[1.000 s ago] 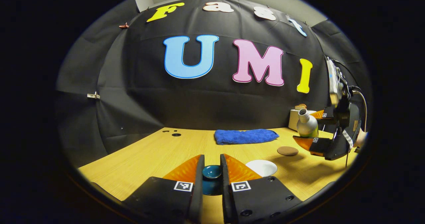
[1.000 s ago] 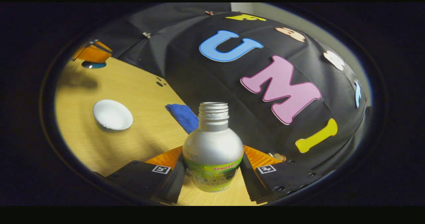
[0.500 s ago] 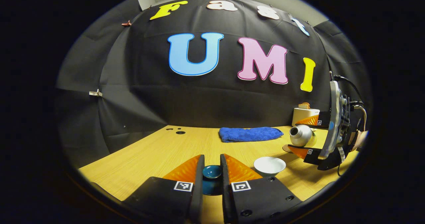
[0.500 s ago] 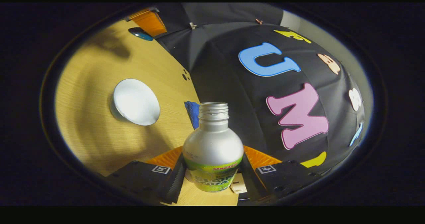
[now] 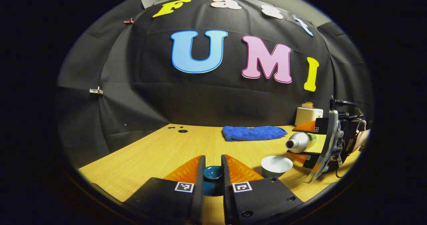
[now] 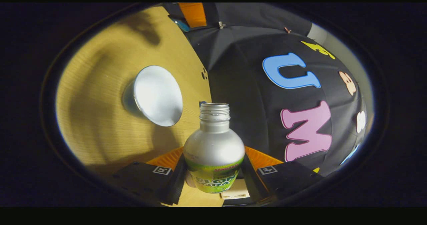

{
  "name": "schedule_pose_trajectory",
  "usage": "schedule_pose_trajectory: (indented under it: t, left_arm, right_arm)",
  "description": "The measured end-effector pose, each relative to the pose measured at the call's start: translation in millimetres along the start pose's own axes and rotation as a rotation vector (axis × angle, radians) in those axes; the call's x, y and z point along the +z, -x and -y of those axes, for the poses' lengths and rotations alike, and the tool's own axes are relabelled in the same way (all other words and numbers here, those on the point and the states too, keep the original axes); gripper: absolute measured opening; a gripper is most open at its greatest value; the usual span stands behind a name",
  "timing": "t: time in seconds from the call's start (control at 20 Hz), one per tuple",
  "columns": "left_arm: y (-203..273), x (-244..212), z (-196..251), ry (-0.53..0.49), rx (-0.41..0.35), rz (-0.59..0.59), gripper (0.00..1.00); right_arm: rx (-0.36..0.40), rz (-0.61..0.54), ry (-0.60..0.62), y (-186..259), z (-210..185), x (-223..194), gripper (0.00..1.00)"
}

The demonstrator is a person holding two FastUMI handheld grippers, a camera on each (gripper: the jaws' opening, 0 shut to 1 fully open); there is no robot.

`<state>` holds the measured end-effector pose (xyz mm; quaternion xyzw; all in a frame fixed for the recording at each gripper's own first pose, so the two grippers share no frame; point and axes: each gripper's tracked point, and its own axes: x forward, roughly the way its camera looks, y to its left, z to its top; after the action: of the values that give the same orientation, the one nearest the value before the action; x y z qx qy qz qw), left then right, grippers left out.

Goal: Open the teacup lid with one hand, grasp the water bottle and pour water into the teacup with the other hand; after pouring, place the water bottle on the coaster and then close the teacup lid.

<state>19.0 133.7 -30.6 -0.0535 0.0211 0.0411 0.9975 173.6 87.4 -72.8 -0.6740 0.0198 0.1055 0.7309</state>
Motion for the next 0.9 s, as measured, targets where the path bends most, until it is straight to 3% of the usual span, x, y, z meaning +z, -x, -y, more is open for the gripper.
schedule_pose_trajectory:
  t: [0.45,0.9]
  left_arm:
    - [-2,-1,-1,0.004,-0.007,-0.001,0.28]
    - [-1,-4,-5,0.010,-0.001,-0.006,0.28]
  right_arm:
    - [-0.018,0.027,0.162,-7,-5,5,0.78]
    - [-0.003,0.053,0.239,-11,-10,9,0.78]
